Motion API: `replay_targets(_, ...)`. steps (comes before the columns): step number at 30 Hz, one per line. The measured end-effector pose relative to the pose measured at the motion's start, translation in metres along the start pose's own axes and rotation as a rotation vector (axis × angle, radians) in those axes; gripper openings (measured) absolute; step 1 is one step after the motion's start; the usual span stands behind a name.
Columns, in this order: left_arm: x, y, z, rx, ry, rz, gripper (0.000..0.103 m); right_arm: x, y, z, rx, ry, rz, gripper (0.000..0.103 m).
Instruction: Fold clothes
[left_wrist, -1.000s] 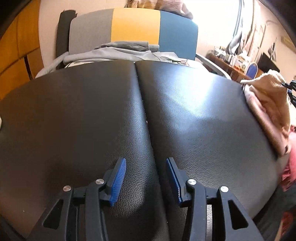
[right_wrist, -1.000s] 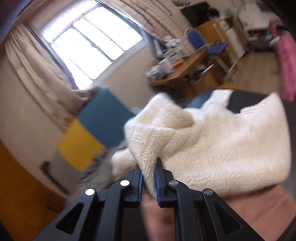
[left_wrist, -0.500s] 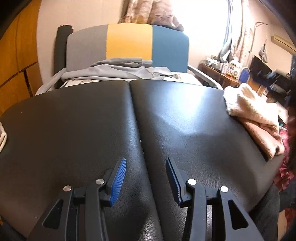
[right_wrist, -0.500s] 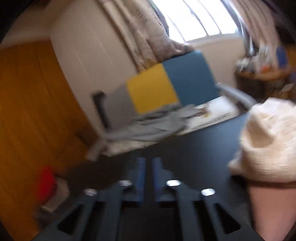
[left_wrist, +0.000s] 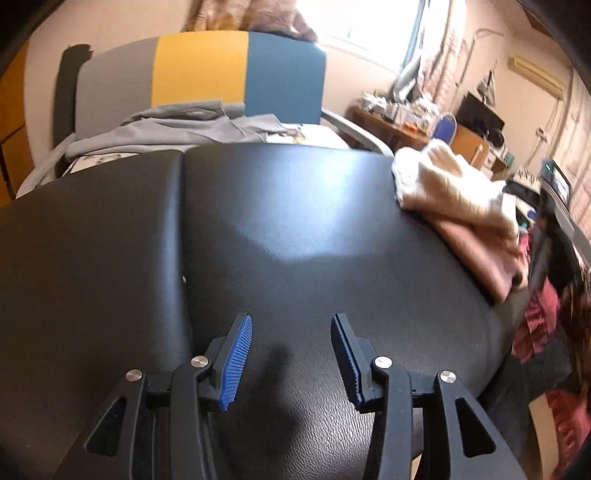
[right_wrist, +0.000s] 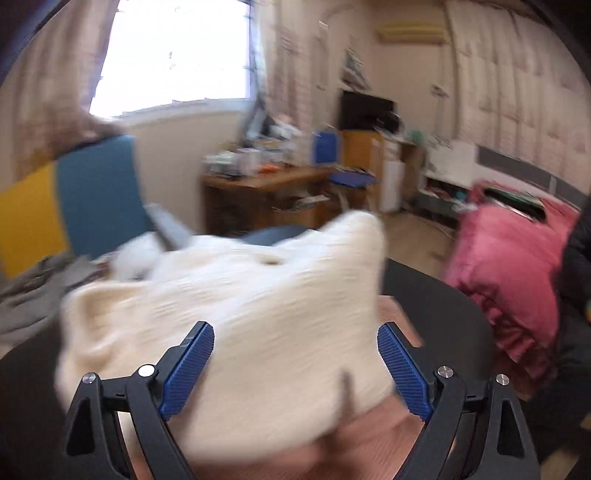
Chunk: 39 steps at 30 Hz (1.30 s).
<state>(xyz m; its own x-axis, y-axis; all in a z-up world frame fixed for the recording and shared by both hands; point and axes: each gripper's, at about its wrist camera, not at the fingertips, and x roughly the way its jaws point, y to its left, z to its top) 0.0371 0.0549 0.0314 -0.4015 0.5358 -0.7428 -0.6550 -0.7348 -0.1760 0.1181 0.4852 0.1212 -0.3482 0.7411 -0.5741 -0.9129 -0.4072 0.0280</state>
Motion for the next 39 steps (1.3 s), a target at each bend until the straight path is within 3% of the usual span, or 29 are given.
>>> replay_targets(3,0.005,0.002,-0.004,-0.01,0.022,0.003,0.045,0.042,-0.008,-0.001,0.063,0.157,0.114,0.087)
replay_targets(4,0.007,0.004,-0.006,-0.02,0.022,0.001,0.045,0.05,-0.008,-0.002,0.074,0.187,0.159,0.07)
replay_targets(5,0.008,0.005,-0.007,-0.03,0.021,0.001,0.045,0.054,-0.005,-0.001,0.071,0.2,0.194,0.06)
replay_targets(7,0.009,0.008,-0.008,-0.049,0.021,0.002,0.045,0.049,0.004,0.005,0.034,0.189,0.237,0.033)
replay_targets(8,0.009,0.009,-0.009,-0.058,0.024,0.0,0.045,0.041,0.008,0.01,0.009,0.172,0.249,0.029)
replay_targets(10,0.006,0.01,-0.008,-0.074,0.015,-0.008,0.045,0.021,0.009,0.019,0.006,0.121,0.3,0.011)
replay_targets(13,0.001,0.012,-0.008,-0.093,0.006,-0.009,0.045,-0.031,0.007,0.027,0.023,0.035,0.415,0.011)
replay_targets(16,-0.006,0.014,-0.009,-0.109,-0.01,-0.011,0.045,-0.067,0.047,0.036,-0.01,-0.014,0.557,0.011)
replay_targets(19,-0.014,0.02,-0.009,-0.138,-0.026,-0.006,0.045,-0.106,0.089,0.018,-0.055,-0.022,0.721,0.011)
replay_targets(23,-0.025,0.036,-0.01,-0.185,-0.047,0.012,0.045,-0.143,0.15,-0.042,-0.131,0.04,0.932,0.011)
replay_targets(29,-0.039,0.066,-0.016,-0.263,-0.074,0.049,0.045,-0.184,0.235,-0.171,-0.258,0.223,1.133,0.011)
replay_targets(32,-0.041,0.082,-0.019,-0.32,-0.076,0.058,0.045,-0.198,0.273,-0.239,-0.401,0.333,1.193,0.012)
replay_targets(36,-0.041,0.096,-0.024,-0.404,-0.081,-0.007,0.044,-0.228,0.274,-0.282,-0.565,0.259,1.204,0.024)
replay_targets(39,-0.04,0.089,-0.021,-0.425,-0.084,-0.088,0.045,-0.248,0.241,-0.276,-0.569,0.131,1.198,0.051)
